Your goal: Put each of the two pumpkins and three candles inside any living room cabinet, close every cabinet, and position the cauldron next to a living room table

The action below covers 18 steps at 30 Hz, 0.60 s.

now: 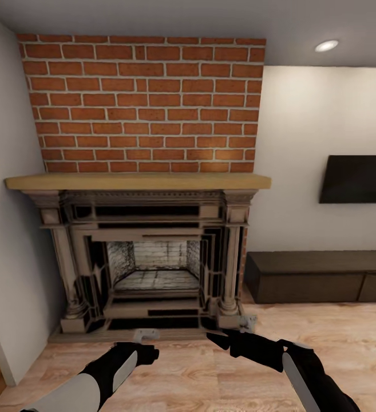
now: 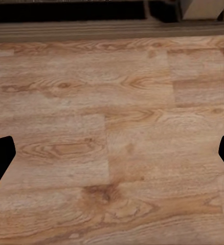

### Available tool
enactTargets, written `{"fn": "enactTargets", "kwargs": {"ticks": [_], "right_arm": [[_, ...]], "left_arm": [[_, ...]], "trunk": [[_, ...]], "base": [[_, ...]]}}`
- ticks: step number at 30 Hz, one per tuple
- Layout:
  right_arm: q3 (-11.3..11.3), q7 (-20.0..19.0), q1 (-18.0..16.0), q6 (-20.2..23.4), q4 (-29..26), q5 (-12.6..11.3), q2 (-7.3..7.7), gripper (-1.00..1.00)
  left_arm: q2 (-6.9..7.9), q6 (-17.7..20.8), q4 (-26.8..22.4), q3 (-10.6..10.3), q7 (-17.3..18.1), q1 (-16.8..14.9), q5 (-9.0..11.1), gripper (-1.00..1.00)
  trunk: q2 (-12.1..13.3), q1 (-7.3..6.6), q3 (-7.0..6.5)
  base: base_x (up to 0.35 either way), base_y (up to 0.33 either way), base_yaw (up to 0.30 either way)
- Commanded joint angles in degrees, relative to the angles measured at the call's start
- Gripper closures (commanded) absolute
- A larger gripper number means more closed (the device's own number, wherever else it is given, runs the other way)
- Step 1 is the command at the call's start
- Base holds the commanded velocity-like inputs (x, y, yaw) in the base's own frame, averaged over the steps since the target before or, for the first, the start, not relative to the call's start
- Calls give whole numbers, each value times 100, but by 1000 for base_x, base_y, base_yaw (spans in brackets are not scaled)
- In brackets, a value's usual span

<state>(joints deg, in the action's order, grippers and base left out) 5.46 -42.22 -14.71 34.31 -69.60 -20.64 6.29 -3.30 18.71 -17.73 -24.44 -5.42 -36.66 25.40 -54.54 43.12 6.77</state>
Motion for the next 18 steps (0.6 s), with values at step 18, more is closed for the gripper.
{"fn": "enactTargets", "kwargs": {"ticks": [18], "right_arm": [[1,12,-6,41,-1,-45,4,-100]], "left_arm": [[5,19,-11,-44,-46,-2,56,-100]], "trunk": [[-7,1,9]], "base": [[0,0,-294]]}}
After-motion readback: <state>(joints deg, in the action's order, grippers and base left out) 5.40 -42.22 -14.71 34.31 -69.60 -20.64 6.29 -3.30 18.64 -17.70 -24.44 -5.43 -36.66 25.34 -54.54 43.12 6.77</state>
